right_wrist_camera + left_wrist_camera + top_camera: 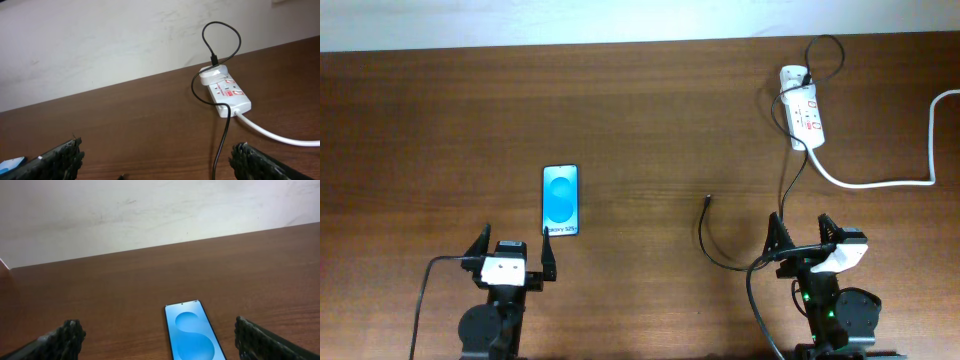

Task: Plug charger to phone and switch on socket

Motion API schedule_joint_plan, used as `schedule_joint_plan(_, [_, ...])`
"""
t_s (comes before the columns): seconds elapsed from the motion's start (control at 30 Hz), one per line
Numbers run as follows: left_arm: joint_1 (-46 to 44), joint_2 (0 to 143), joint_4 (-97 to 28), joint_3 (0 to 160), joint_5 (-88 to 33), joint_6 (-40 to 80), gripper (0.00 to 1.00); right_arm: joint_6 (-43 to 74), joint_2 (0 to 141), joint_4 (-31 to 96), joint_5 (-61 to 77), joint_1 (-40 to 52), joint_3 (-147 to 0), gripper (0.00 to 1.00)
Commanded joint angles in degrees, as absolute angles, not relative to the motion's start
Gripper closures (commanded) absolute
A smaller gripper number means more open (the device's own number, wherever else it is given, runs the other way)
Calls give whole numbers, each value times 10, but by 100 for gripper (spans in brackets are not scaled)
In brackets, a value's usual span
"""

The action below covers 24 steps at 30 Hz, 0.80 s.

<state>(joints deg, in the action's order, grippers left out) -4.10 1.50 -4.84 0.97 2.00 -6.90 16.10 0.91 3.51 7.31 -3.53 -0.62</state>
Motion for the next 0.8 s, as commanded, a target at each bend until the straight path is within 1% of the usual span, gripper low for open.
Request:
schedule_joint_plan(0.0, [-38, 18, -46, 5, 28, -78, 1, 161, 4, 39, 70, -30, -3, 2])
schedule_joint_plan(0.77, [-39, 18, -37, 5, 11, -77, 1, 161, 4, 39, 70, -30, -3, 2])
